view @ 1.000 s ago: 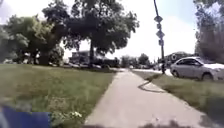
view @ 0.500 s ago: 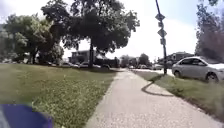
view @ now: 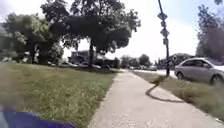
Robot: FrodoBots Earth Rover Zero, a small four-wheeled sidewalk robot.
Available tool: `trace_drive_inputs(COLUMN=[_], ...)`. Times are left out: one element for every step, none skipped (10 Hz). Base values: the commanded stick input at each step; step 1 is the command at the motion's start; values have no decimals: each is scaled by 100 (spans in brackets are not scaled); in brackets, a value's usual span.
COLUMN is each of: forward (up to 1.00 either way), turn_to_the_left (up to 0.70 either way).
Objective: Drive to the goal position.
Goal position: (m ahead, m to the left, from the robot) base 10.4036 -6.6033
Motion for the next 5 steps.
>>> trace_drive_inputs(forward=[70, 70, 70, 70, 70], turn_to_the_left=[0, 0, 0, 0, -35])
